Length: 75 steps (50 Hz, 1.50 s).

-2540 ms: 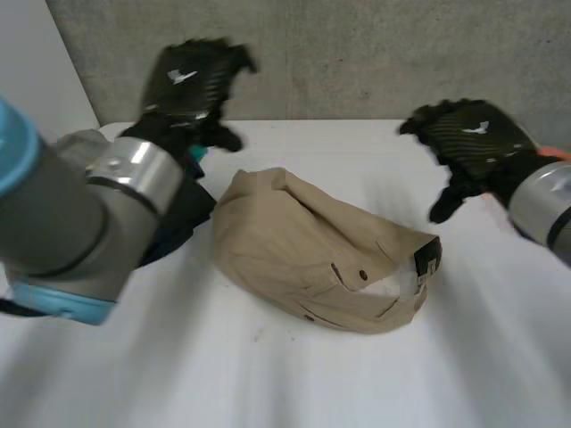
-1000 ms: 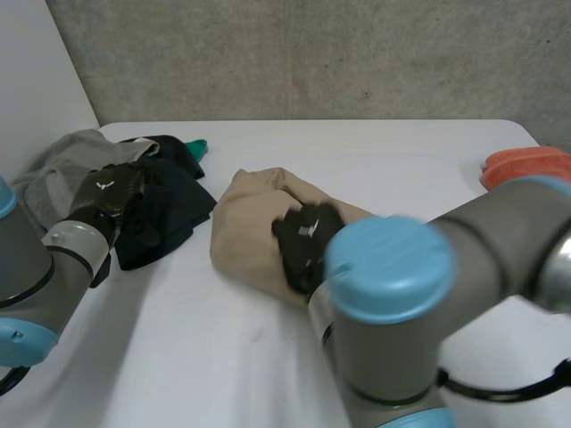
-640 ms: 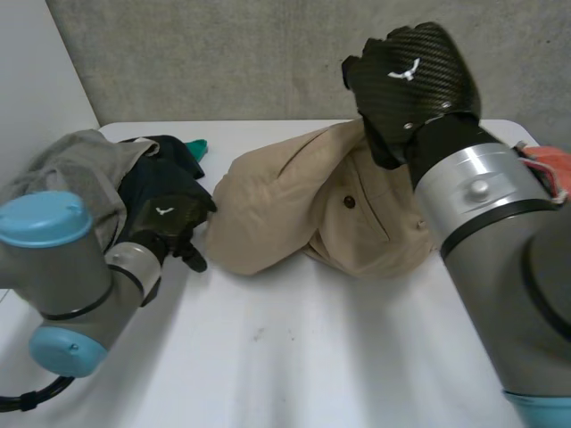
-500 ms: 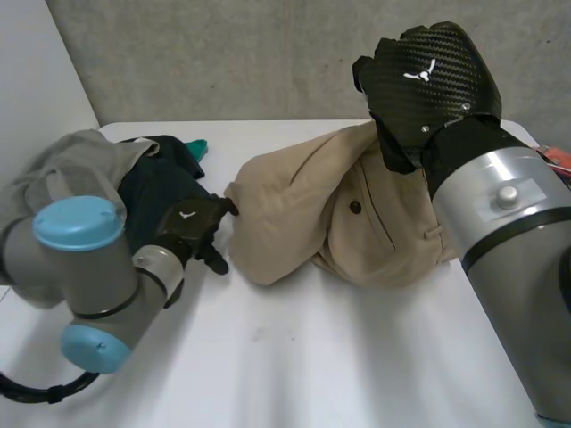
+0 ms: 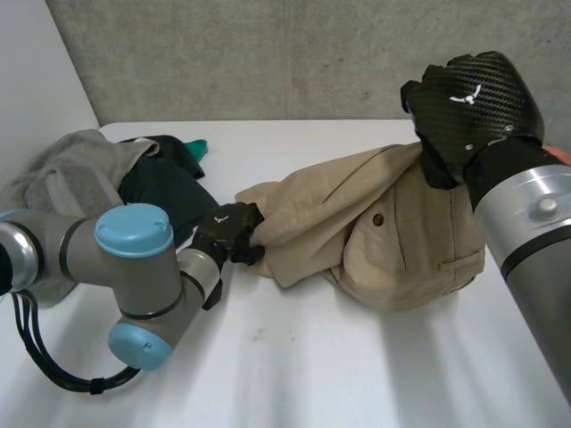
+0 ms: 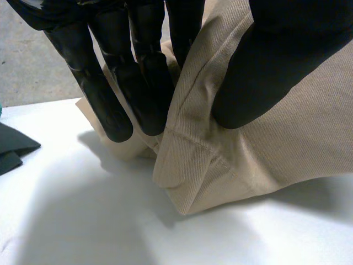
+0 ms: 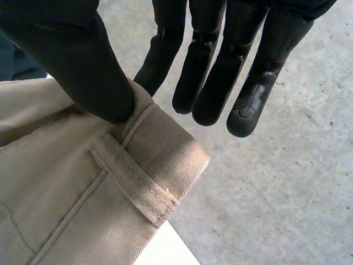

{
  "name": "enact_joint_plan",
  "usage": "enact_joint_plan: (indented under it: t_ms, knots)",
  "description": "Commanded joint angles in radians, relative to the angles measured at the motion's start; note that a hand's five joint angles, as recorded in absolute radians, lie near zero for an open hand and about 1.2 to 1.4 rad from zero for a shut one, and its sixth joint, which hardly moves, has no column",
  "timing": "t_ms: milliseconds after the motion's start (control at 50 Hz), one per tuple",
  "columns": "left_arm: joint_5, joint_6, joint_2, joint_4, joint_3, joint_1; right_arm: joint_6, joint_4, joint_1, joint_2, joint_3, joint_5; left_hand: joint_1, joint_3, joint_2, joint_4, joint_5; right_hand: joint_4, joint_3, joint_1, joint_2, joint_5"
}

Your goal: Fold the laundry.

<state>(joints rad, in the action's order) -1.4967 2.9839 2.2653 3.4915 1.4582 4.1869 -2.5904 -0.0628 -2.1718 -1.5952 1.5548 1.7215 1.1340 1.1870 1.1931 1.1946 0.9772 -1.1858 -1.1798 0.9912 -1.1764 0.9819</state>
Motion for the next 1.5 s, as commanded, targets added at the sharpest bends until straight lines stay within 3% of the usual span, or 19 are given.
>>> enact_joint_plan:
  t_ms: [20, 140, 160, 280, 380, 440, 580, 680, 760, 840, 920, 1040, 1180, 1380, 1440, 1460, 1500]
  knots:
    - [-0.051, 0.102, -0.2, -0.046, 0.036, -0.002, 0.048, 0.056, 0.096, 0.001, -0.019, -0.051, 0.262, 0.209, 0.203, 0.202, 0.245, -0.21, -0.217, 0.405, -0.22, 0.24]
    - [-0.082, 0.326, -0.473, -0.124, 0.123, 0.047, 0.153, 0.21, 0.211, 0.012, -0.061, -0.177, 0.262, 0.209, 0.203, 0.202, 0.245, -0.21, -0.217, 0.405, -0.22, 0.24]
    - [-0.082, 0.393, -0.544, -0.137, 0.132, 0.048, 0.162, 0.227, 0.219, 0.014, -0.068, -0.186, 0.262, 0.209, 0.203, 0.202, 0.245, -0.21, -0.217, 0.405, -0.22, 0.24]
    - [-0.08, 0.55, -0.684, -0.241, 0.148, 0.047, 0.208, 0.323, 0.293, 0.044, -0.097, -0.212, 0.262, 0.209, 0.203, 0.202, 0.245, -0.21, -0.217, 0.405, -0.22, 0.24]
    - [-0.076, 0.587, -0.612, -0.371, 0.116, 0.047, 0.23, 0.382, 0.307, 0.144, -0.107, -0.22, 0.262, 0.209, 0.203, 0.202, 0.245, -0.21, -0.217, 0.405, -0.22, 0.24]
    - [-0.079, 0.587, -0.534, -0.374, 0.082, 0.033, 0.228, 0.38, 0.305, 0.217, -0.117, -0.235, 0.262, 0.209, 0.203, 0.202, 0.245, -0.21, -0.217, 0.405, -0.22, 0.24]
    - [-0.091, 0.596, -0.193, -0.37, -0.195, 0.024, 0.202, 0.348, 0.303, 0.406, -0.238, -0.232, 0.262, 0.209, 0.203, 0.202, 0.245, -0.21, -0.217, 0.405, -0.22, 0.24]
    - [-0.088, 0.635, -0.05, -0.327, -0.448, 0.025, 0.113, 0.171, 0.3, 0.512, -0.404, -0.227, 0.262, 0.209, 0.203, 0.202, 0.245, -0.21, -0.217, 0.405, -0.22, 0.24]
    - [-0.088, 0.687, -0.009, -0.098, -0.628, 0.029, 0.014, -0.071, 0.3, 0.525, -0.498, -0.22, 0.262, 0.209, 0.203, 0.202, 0.245, -0.21, -0.217, 0.405, -0.22, 0.24]
    - [-0.105, 0.691, -0.029, 0.142, -0.696, 0.039, -0.046, -0.347, 0.3, 0.497, -0.548, -0.145, 0.262, 0.209, 0.203, 0.202, 0.245, -0.21, -0.217, 0.405, -0.22, 0.24]
    - [-0.132, 0.685, -0.081, 0.27, -0.72, 0.042, -0.05, -0.546, 0.297, 0.43, -0.559, -0.091, 0.262, 0.209, 0.203, 0.202, 0.245, -0.21, -0.217, 0.405, -0.22, 0.24]
    - [-0.142, 0.653, -0.131, 0.239, -0.633, 0.022, -0.05, -0.549, 0.291, 0.365, -0.541, -0.105, 0.262, 0.209, 0.203, 0.202, 0.245, -0.21, -0.217, 0.405, -0.22, 0.24]
    - [-0.125, 0.629, -0.247, 0.225, -0.285, 0.027, -0.054, -0.437, 0.288, 0.321, -0.349, -0.175, 0.262, 0.209, 0.203, 0.202, 0.245, -0.21, -0.217, 0.405, -0.22, 0.24]
    - [-0.109, 0.635, -0.245, 0.172, 0.076, 0.004, -0.037, -0.191, 0.288, 0.406, -0.036, -0.275, 0.262, 0.209, 0.203, 0.202, 0.245, -0.185, -0.191, 0.38, -0.195, 0.215]
    - [-0.109, 0.638, -0.247, 0.15, 0.125, -0.017, -0.034, -0.16, 0.291, 0.439, -0.016, -0.275, 0.262, 0.209, 0.203, 0.202, 0.245, 0.3, 0.294, -0.106, 0.291, -0.271]
    - [-0.111, 0.638, -0.251, 0.146, 0.129, -0.025, -0.036, -0.151, 0.294, 0.445, -0.001, -0.276, 0.262, 0.209, 0.203, 0.202, 0.245, 0.584, 0.578, -0.39, 0.575, -0.555]
    - [-0.114, 0.636, -0.257, 0.13, 0.134, -0.04, -0.037, -0.149, 0.296, 0.446, 0.007, -0.272, 0.262, 0.209, 0.203, 0.202, 0.245, 0.739, 0.733, -0.544, 0.73, -0.71]
